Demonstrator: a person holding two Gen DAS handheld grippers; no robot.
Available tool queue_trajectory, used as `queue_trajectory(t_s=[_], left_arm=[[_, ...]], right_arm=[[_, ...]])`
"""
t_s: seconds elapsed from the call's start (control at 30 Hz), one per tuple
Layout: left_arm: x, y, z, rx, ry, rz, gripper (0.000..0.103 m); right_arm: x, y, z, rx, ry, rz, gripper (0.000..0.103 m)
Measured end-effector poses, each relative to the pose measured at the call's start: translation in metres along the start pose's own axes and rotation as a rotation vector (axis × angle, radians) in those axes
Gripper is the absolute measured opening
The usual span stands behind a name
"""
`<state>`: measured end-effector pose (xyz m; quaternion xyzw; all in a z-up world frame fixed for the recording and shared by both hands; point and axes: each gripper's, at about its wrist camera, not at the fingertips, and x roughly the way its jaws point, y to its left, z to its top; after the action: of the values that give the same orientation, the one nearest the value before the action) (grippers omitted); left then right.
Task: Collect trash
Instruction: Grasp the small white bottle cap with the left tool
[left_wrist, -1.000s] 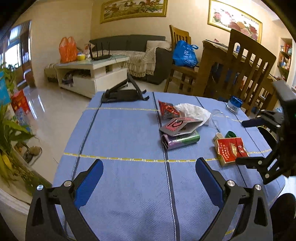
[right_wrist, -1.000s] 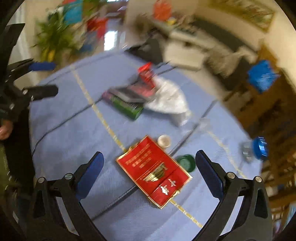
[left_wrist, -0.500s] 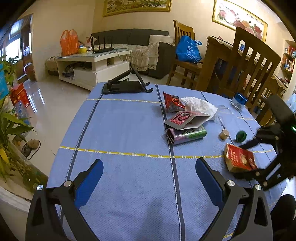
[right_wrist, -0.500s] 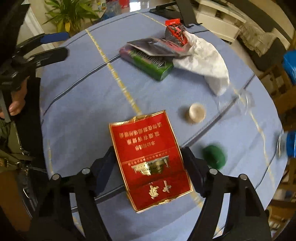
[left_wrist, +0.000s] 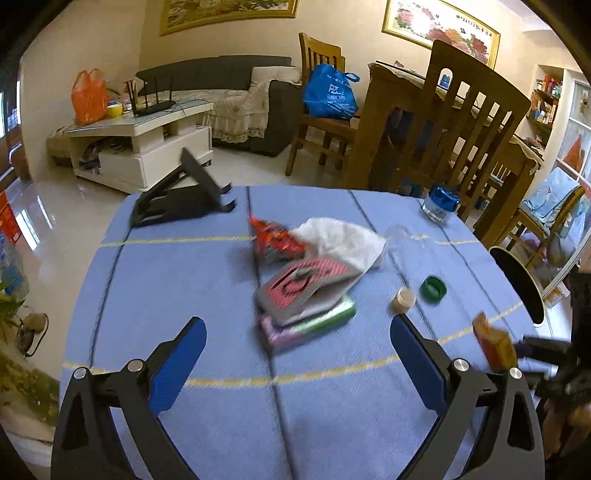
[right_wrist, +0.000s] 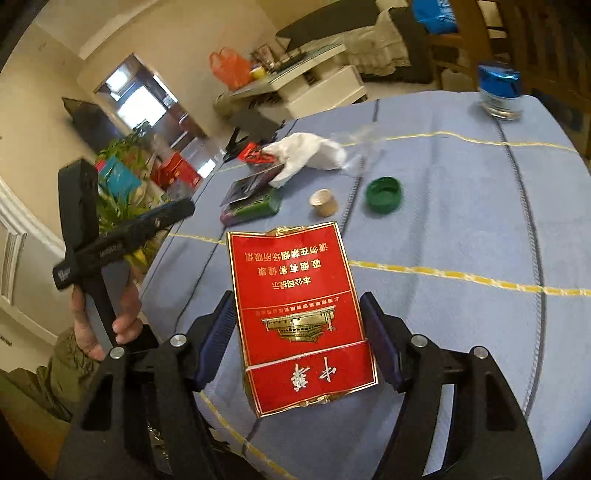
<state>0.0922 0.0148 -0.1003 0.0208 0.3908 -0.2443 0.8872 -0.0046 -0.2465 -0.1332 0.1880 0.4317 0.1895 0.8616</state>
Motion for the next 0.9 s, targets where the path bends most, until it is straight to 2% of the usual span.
queue_trajectory(t_s=[0.1, 0.2, 0.33, 0.47, 0.6, 0.63, 0.73, 0.77, 0.9], left_arm=[[0.014, -0.012, 0.008, -0.008, 0.017, -0.003, 0.096], [0.026, -0.025, 0.015, 0.048, 0.027, 0.018, 0.096], [0.032, -0.025, 0.019, 0.095, 0.049, 0.038, 0.096], [0.019, -0.034, 0.016, 0.101, 0.035, -0.016, 0.096], [0.014, -0.08, 0.005, 0.178, 0.008, -0.08, 0.095], [0.018, -0.094, 0.002, 0.22, 0.008, -0.085, 0.094], [0.037, -0.124, -0.004, 0.307, 0.047, -0.079, 0.079], [0.046, -0.129, -0.006, 0.314, 0.07, -0.099, 0.074], [0.072, -0.122, -0.002, 0.255, 0.119, -0.121, 0.071]], right_arm=[[-0.013, -0.011, 0.0, -0.001, -0.008, 0.011, 0.067], [-0.021, -0.018, -0.002, -0.016, -0.026, 0.032, 0.067], [-0.027, -0.028, -0.015, -0.035, -0.048, 0.06, 0.067], [-0.036, -0.039, -0.018, -0.016, -0.083, 0.069, 0.067], [-0.043, -0.053, -0.014, 0.026, -0.143, 0.068, 0.067], [-0.046, -0.055, -0.013, 0.033, -0.153, 0.068, 0.067], [-0.056, -0.06, -0.013, 0.05, -0.199, 0.059, 0.067], [-0.061, -0.061, -0.014, 0.052, -0.215, 0.056, 0.067], [-0.078, -0.07, -0.016, 0.07, -0.259, 0.06, 0.067]])
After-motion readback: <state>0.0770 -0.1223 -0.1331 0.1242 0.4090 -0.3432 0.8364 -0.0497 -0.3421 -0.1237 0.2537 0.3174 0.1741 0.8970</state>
